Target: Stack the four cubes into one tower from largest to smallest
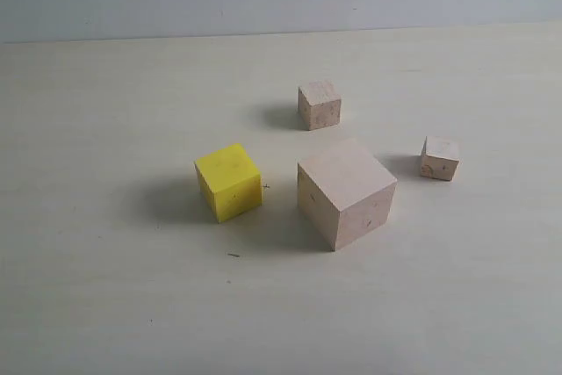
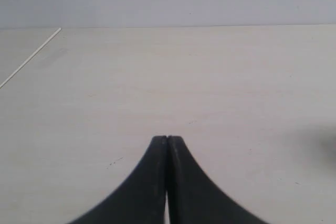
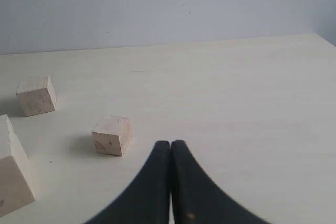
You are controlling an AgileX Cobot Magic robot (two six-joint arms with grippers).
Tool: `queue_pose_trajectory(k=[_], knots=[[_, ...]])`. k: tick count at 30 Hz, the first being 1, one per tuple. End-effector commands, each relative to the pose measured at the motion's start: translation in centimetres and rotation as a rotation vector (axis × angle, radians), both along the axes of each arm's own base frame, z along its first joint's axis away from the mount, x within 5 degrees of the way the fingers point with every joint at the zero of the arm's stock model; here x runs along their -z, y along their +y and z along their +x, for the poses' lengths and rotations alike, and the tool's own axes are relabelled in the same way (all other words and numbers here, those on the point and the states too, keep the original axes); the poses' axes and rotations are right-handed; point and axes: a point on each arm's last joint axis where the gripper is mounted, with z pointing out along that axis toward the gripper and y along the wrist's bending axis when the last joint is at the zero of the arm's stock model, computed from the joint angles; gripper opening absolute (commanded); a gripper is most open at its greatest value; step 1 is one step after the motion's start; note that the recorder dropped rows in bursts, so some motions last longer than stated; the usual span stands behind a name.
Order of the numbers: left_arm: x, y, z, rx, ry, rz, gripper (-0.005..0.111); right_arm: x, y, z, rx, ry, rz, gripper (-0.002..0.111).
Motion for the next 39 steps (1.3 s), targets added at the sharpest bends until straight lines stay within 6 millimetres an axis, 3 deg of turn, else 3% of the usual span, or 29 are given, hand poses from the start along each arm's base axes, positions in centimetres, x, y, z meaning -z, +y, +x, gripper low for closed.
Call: queue_pose_trajectory(k=[1, 24, 32, 39], knots=[[0.0, 0.0, 0.0, 0.003, -0.015, -0.005, 0.000, 0.0, 0.0, 0.0, 0.000, -0.013, -0.004, 0.000], [0.0, 0.0, 0.0, 0.006, -0.014, -0.005, 0.000, -0.1, 0.0, 0.0, 0.000, -0.019, -0.011, 0.000], [0.0, 0.0, 0.0, 0.006, -0.014, -0.005, 0.000, -2.8, -0.1, 0.3, 0.009, -0.322, -0.005, 0.000], [0.0, 0.0, 0.0, 0.006, -0.014, -0.005, 0.000, -3.2, -0.1, 0.2, 0.010, -0.364, -0.007, 0.000]])
